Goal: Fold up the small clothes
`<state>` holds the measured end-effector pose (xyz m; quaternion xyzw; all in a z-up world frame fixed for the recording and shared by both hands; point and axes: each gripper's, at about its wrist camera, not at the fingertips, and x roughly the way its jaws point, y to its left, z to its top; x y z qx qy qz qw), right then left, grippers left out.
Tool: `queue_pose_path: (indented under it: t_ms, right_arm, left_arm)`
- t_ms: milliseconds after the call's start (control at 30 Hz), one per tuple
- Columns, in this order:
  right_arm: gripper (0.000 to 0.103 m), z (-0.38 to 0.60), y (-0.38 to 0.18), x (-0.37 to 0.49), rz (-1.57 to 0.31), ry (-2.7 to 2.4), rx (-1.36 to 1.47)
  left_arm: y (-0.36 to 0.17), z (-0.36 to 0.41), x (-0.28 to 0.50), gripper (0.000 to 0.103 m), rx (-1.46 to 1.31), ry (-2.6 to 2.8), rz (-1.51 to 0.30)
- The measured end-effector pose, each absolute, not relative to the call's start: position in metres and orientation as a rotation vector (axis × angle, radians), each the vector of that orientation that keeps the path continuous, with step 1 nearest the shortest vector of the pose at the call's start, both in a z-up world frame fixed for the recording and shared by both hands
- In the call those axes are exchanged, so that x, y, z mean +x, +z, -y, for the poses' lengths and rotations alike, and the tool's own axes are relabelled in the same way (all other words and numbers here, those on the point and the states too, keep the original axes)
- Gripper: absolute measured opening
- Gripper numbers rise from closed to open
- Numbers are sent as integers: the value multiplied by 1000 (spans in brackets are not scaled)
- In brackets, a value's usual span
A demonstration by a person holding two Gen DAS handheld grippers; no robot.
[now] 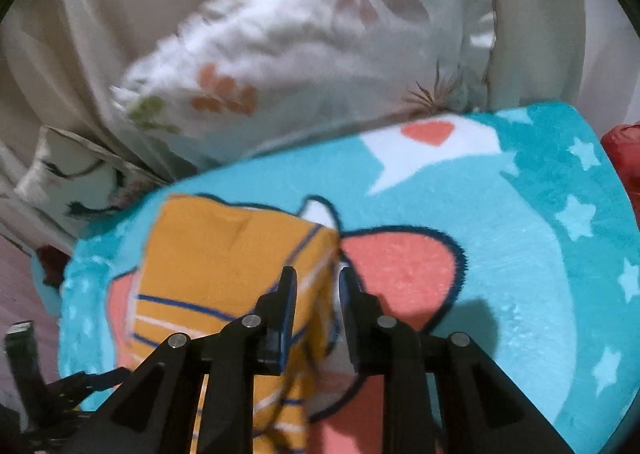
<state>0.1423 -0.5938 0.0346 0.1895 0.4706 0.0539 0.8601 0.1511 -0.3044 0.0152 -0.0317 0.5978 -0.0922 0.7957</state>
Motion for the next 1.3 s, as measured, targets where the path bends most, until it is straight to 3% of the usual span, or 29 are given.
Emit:
queue_pose_path:
  t_ms: [167, 400, 667, 933, 1133, 1300]
  right_arm:
    - [24, 558, 41, 127, -983, 315, 436]
    - [23, 545, -9, 129, -1134, 274, 359]
    - [26, 554, 40, 130, -1006, 291, 380]
    - [26, 542, -8, 165, -1158, 283, 371]
    - [29, 518, 34, 161, -1028, 349, 285]
    - [32, 480, 6, 178, -1107, 372, 173]
  left_arm:
    - [21, 305, 147, 69, -91, -172, -1280]
    - [32, 307, 141, 69, -95, -159, -1262]
    - [39, 311, 133, 69, -44, -121, -1235]
    - [44, 295, 117, 69, -10, -42, -1223]
    - [44, 280, 107, 69, 6, 42, -1238]
    - [38, 273, 102, 69, -5, 60, -1263]
